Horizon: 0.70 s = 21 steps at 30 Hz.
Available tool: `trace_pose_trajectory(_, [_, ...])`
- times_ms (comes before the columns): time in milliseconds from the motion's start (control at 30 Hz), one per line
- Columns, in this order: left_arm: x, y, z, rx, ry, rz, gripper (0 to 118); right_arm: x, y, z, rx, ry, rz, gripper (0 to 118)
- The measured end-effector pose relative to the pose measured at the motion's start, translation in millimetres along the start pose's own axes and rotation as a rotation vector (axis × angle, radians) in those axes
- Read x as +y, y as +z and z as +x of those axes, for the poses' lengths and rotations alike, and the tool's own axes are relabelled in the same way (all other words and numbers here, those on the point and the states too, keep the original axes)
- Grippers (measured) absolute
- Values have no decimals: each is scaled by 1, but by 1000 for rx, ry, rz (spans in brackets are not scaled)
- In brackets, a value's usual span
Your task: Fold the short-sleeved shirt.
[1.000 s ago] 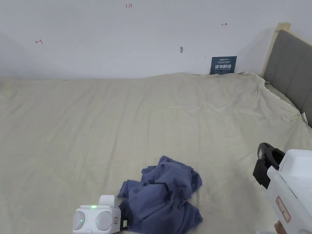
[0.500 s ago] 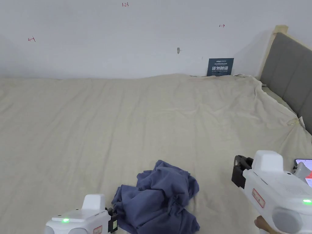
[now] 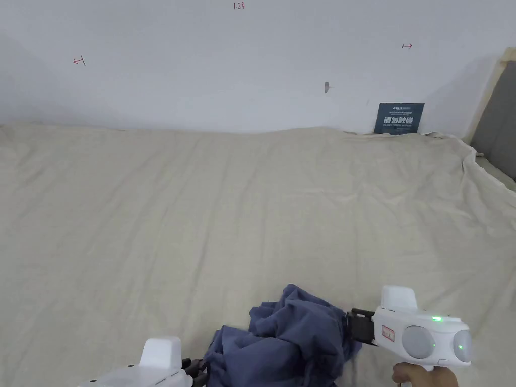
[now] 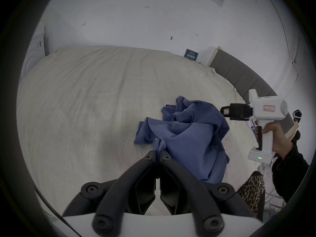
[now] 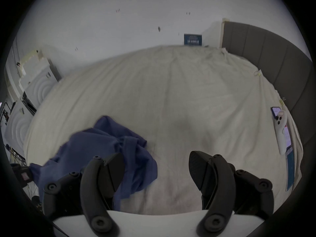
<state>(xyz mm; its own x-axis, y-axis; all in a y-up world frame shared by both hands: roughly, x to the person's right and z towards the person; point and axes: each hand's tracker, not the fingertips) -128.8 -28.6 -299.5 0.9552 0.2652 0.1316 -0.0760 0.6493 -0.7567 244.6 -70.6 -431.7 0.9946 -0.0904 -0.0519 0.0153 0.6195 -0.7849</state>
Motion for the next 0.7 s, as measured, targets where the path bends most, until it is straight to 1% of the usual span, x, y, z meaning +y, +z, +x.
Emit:
trace_pose_trajectory(67, [0,-1,-2,-2,4,-3,1,-5,-6,-11,-18,20,-17,79])
trace_pose_trajectory(167, [0,-3,-3,-7,11,-5,1,-12,-12,-24,-37,60,-42,70])
trace_pose_trajectory(267, [0,-4,-4,-11,13,-6,1,-18,-17,-37,-34,89,-63,44])
trace_pose_trajectory(333, [0,-4,-4,-11,16,-7,1,-20,-27,-37,-59,125,-77,15])
trace_pose_trajectory(367, [0,-4,-4,-11,16,-7,1,-21,-27,-39,-57,145,-81,4])
trace_pose_trajectory(433, [-1,-3,-5,-12,20,-6,1,-23,-26,-36,-45,144,-74,2])
trace_pose_trajectory(500, [-2,-2,-5,-11,25,-3,1,-23,-15,-32,-19,102,-32,1])
trace_pose_trajectory(567, [-4,-1,-5,-11,27,3,1,-23,-3,-25,-21,93,2,1])
trace_pose_trajectory(700, [-4,2,-7,-18,56,15,1,-14,34,-13,35,56,105,1])
